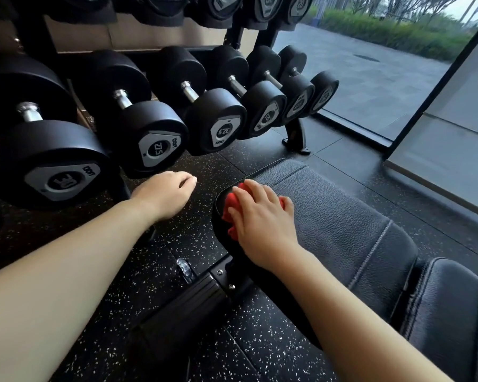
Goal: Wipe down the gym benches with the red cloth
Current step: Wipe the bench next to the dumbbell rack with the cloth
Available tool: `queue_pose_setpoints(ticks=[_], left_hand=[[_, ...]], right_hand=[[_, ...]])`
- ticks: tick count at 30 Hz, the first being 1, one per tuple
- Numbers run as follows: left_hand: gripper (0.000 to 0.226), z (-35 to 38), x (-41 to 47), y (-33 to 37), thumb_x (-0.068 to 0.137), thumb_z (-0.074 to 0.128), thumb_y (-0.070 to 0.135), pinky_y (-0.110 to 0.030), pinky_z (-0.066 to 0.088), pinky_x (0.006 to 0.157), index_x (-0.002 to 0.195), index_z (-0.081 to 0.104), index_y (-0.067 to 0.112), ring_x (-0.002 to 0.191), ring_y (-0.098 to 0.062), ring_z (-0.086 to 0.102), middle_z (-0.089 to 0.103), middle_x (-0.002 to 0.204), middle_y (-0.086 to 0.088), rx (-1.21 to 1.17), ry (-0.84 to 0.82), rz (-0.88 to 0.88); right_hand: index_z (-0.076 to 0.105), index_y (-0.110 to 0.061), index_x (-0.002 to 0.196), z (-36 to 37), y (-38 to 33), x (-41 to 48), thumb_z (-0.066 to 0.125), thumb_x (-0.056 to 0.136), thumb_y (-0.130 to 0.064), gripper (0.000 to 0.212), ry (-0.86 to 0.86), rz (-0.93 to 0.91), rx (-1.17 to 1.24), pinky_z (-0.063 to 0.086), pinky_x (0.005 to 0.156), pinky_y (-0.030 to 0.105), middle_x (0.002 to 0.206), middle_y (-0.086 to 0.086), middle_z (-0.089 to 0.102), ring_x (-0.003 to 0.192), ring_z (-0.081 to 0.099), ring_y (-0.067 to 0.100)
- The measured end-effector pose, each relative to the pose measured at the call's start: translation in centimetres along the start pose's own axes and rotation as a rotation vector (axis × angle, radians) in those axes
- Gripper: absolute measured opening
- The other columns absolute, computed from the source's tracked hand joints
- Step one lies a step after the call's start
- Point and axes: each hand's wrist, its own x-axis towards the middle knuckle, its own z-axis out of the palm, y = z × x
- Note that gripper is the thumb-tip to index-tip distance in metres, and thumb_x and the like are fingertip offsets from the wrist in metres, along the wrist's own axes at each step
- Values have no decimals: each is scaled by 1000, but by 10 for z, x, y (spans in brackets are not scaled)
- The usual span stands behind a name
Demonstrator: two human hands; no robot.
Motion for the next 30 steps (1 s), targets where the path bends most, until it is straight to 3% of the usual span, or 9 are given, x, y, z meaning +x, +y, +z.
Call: queue_pose_setpoints(ticks=[5,10,13,20,24,28,30], left_hand=[[44,2,6,21,98,29,46,-39,36,105,129,54,25,124,-24,46,53,134,-5,-4,4,35],[44,5,10,43,98,29,46,-40,35,106,131,52,27,126,-24,45,52,136,-3,-20,16,111],[44,11,5,45,97,30,47,-41,34,107,130,53,29,127,-22,46,52,136,-1,7,-8,156],[41,10,-3,65,96,33,45,-40,34,108,126,56,28,126,-20,45,53,134,-1,26,2,258],[41,10,-1,77,96,35,46,-41,33,109,126,56,28,127,-19,44,52,135,1,24,10,311],[41,12,4,92,96,38,43,-39,32,109,128,55,24,129,-21,43,50,137,-2,1,54,306],[41,16,4,99,96,39,42,-38,31,110,129,55,23,129,-22,43,50,138,-4,-17,57,313]], right_hand=[[36,-26,139,1,5,49,28,99,-47,46,-54,80,46,15,109,51,148,-2,31,137,25,20],[38,-24,137,-7,55,84,30,99,-46,44,-69,192,12,22,106,46,145,0,35,135,28,21],[31,-26,145,-10,80,83,29,100,-45,49,-57,225,31,19,109,42,152,-2,28,139,24,21],[24,-31,149,-23,90,1,32,101,-40,50,-80,46,18,12,112,38,157,-9,17,143,14,14],[30,-33,147,-28,81,-66,14,89,-56,65,-54,-19,2,18,109,38,156,-9,24,142,20,13],[40,-29,143,-30,76,-110,19,89,-54,63,29,24,18,24,108,42,151,-6,36,138,31,17],[35,-30,145,-31,71,-106,12,85,-58,70,14,77,6,20,109,43,152,-6,32,139,28,17]])
